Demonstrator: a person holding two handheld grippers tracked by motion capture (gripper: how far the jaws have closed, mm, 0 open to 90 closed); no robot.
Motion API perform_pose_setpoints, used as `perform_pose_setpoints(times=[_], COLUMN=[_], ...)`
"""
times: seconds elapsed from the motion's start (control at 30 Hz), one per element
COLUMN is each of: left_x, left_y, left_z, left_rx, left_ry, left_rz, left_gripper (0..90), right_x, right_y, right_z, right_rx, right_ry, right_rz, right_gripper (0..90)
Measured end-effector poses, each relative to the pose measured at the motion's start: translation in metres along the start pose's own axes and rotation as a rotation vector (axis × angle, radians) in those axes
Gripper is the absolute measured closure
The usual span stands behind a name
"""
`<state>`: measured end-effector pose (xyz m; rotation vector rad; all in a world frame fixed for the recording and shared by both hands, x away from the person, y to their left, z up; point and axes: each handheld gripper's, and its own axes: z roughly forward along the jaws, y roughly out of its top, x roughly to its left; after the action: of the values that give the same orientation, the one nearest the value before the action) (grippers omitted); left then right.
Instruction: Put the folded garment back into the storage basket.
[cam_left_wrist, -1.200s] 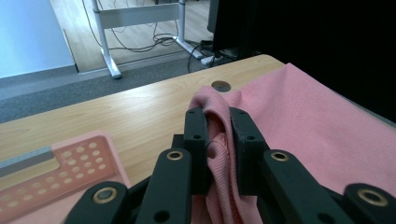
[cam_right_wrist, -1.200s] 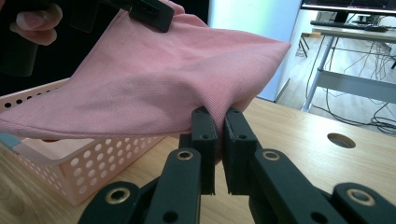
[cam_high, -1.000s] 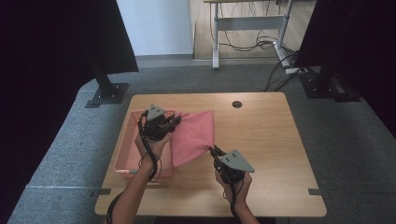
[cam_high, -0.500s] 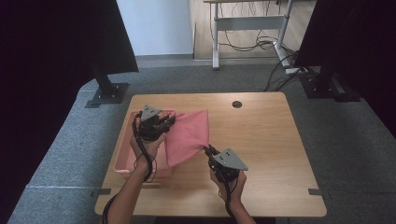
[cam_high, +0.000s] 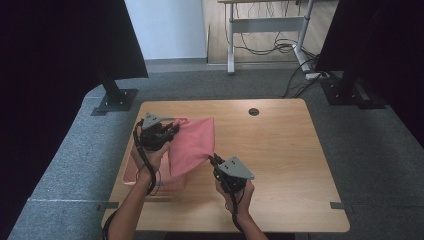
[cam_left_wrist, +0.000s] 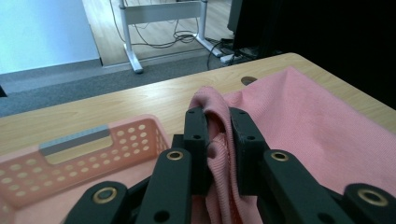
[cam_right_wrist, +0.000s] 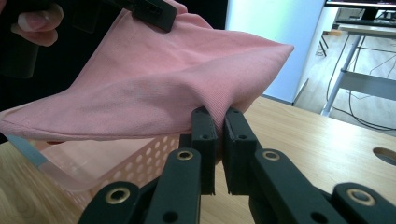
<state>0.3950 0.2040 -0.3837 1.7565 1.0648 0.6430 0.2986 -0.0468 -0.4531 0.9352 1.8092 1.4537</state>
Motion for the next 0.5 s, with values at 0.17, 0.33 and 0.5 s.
perform_pose_setpoints(times=[0.17, 0.33, 0.5], left_x=[0.006, 0.012, 0.019], left_y=[-0.001, -0.003, -0.005], left_z=[-0.005, -0.009, -0.012], left_rx=[0.001, 0.007, 0.014], left_ry=[0.012, 0.029, 0.044], left_rz=[-0.004, -0.004, -0.008], left_gripper=[77.7, 77.7, 77.8], right_x=[0.005, 0.010, 0.016], right_y=[0.001, 0.003, 0.004], right_z=[0.005, 0.010, 0.016], right_rx=[0.003, 0.006, 0.009], right_ry=[0.011, 0.023, 0.035], right_rz=[-0.005, -0.008, -0.010], right_gripper=[84.9, 84.9, 84.9])
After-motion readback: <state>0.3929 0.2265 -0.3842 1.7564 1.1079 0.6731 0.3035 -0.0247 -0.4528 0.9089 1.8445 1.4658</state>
